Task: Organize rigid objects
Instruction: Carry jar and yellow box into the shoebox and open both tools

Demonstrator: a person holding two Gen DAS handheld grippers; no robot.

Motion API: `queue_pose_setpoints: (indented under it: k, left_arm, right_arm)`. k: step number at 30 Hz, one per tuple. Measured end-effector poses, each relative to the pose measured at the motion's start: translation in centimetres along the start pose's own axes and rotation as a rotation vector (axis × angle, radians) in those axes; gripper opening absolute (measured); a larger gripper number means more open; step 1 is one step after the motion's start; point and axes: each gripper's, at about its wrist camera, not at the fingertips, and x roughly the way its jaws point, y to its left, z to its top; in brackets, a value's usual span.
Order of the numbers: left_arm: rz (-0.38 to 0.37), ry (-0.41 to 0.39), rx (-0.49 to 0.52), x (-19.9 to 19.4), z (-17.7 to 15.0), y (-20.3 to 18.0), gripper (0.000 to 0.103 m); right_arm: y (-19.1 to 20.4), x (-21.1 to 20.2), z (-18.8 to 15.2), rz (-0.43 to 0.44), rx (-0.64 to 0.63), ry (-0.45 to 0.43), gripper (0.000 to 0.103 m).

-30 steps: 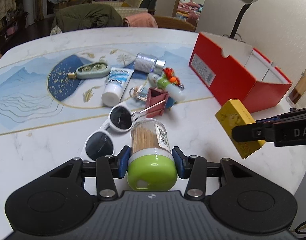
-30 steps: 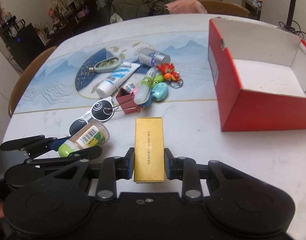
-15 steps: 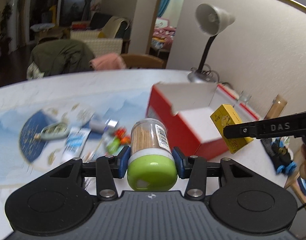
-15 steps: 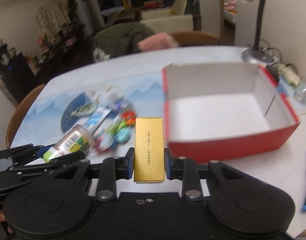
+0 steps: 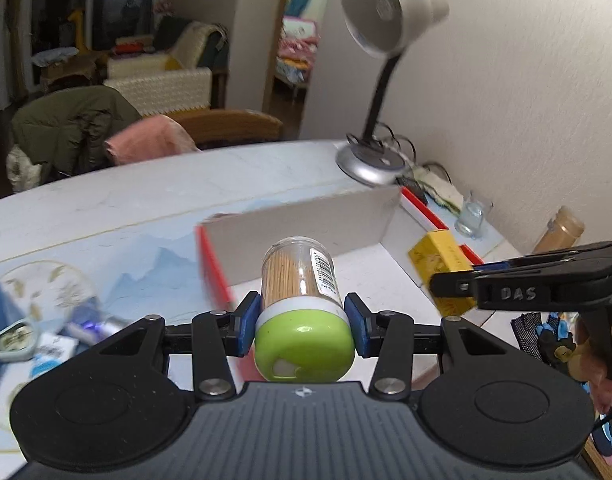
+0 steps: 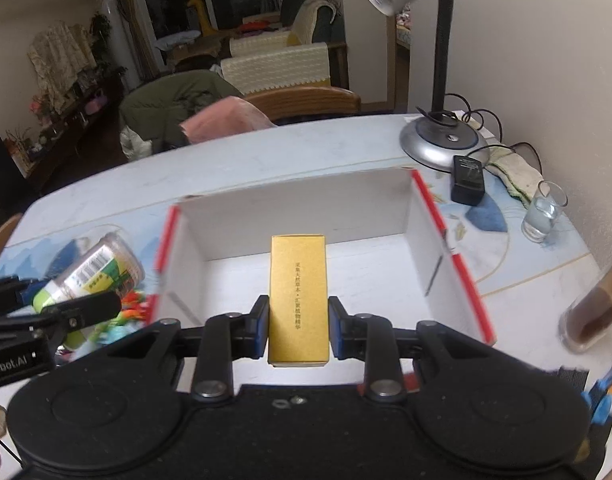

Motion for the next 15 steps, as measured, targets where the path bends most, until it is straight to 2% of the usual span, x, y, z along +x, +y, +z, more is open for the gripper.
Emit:
queue_pose_setpoints:
  k: [4, 9, 15]
  left_arm:
    - [-0.017, 0.073, 0.012, 4.0, 0.9, -2.0, 0.045]
    - [0.05, 0.148, 0.03, 8.6, 1.3, -3.5, 0.045]
    - [0.076, 0.23, 0.003, 12.3, 1.3, -3.4, 0.045]
  right_arm:
    - [-2.0, 2.6, 0.5, 0.0, -0.02, 0.05, 0.028]
    - [-3.3, 5.6, 0.1, 0.001, -0.055, 0.122, 0.028]
    - [-3.8, 8.1, -0.3, 0.017, -0.097, 0.189, 0.028]
